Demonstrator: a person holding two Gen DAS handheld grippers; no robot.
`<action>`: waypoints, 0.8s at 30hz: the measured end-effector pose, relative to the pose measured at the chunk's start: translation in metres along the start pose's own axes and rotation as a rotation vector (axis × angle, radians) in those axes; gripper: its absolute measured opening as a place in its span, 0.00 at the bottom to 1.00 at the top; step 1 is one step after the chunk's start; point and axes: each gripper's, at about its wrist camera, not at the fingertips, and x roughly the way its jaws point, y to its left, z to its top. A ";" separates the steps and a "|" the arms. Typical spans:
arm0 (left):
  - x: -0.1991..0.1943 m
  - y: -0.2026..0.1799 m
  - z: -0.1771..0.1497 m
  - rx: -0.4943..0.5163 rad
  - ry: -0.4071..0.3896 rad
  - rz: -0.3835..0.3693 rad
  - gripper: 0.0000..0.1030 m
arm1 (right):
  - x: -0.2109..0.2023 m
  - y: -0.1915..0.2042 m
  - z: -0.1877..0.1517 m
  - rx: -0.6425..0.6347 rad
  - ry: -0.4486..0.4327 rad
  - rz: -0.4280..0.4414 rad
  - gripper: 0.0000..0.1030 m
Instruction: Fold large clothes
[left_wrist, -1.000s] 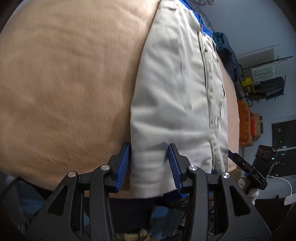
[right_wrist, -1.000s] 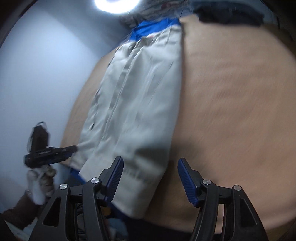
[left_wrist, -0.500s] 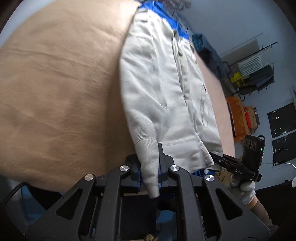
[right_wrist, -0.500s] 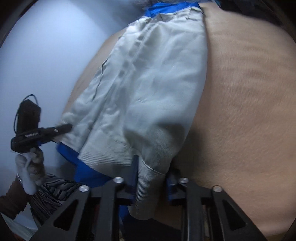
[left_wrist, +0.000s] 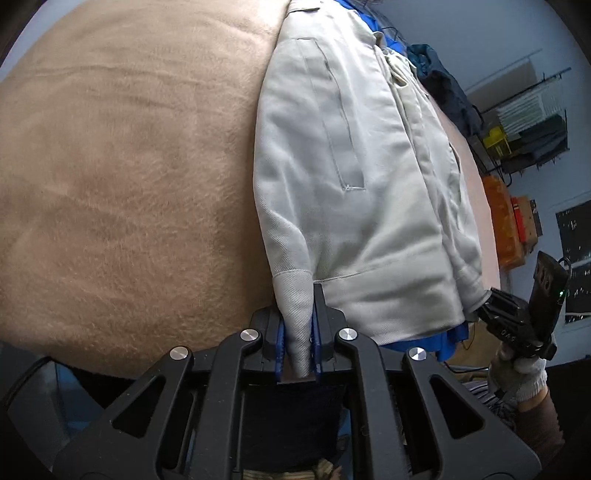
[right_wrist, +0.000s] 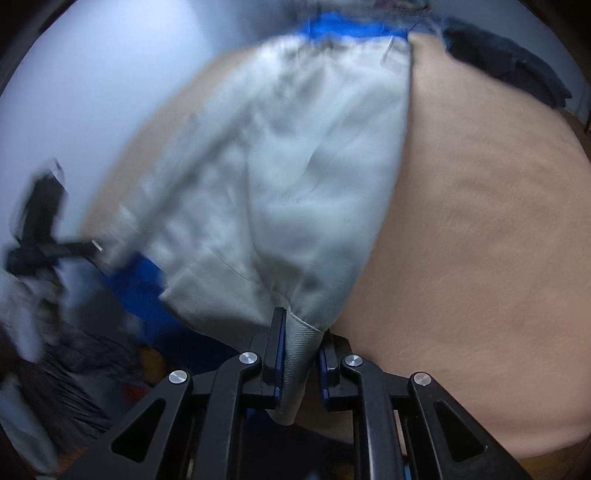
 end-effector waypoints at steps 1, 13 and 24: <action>-0.004 -0.002 0.000 0.004 -0.011 -0.006 0.10 | 0.001 0.007 0.000 -0.042 -0.003 -0.024 0.19; -0.017 0.002 0.001 -0.063 -0.014 -0.057 0.31 | -0.073 0.020 0.086 -0.064 -0.252 0.048 0.38; -0.029 0.009 0.000 -0.086 -0.023 -0.108 0.31 | 0.028 0.062 0.241 -0.105 -0.211 0.092 0.30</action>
